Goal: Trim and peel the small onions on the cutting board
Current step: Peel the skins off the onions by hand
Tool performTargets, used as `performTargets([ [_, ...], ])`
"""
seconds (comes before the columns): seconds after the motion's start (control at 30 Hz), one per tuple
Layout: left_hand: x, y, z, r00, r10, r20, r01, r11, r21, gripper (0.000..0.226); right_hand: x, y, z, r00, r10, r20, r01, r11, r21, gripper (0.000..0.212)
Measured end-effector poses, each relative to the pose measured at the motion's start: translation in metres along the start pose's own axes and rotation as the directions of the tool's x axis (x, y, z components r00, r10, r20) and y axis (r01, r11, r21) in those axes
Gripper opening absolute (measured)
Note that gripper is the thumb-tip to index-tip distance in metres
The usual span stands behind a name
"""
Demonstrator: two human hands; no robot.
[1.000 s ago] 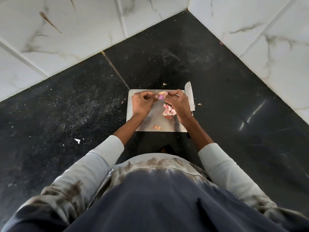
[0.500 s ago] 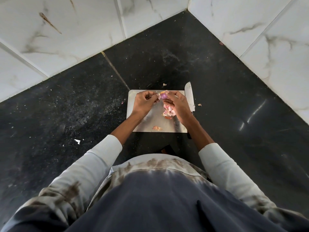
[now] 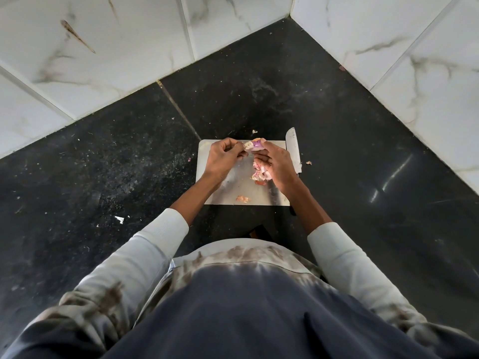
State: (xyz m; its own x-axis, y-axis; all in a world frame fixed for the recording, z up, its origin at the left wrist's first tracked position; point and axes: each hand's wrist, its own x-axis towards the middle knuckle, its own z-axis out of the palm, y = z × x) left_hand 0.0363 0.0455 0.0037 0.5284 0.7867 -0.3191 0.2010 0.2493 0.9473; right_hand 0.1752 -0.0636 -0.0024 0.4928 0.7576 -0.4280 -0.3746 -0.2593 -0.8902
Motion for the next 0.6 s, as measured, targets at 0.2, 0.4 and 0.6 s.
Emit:
performTargets([
  [0.2, -0.0003, 0.0026, -0.0021, 1.000, 0.006, 0.031, -0.003, 0.996, -0.090, 0.012, 0.0043, -0.0027, -0.0019, 1.000, 0.030, -0.006, -0.030, 0.996, 0.079, 0.025],
  [0.4, -0.0028, 0.0050, -0.0029, 0.999, 0.005, 0.036, -0.001, 0.993, -0.116, 0.018, 0.0066, -0.0048, -0.0030, 0.993, 0.120, 0.007, -0.119, 0.972, 0.200, 0.030],
  [0.6, -0.0014, 0.0030, -0.0043, 1.000, 0.009, 0.028, -0.006, 0.994, -0.107, 0.015, 0.0027, -0.0078, -0.0026, 0.983, 0.176, 0.060, -0.185, 0.960, 0.209, 0.031],
])
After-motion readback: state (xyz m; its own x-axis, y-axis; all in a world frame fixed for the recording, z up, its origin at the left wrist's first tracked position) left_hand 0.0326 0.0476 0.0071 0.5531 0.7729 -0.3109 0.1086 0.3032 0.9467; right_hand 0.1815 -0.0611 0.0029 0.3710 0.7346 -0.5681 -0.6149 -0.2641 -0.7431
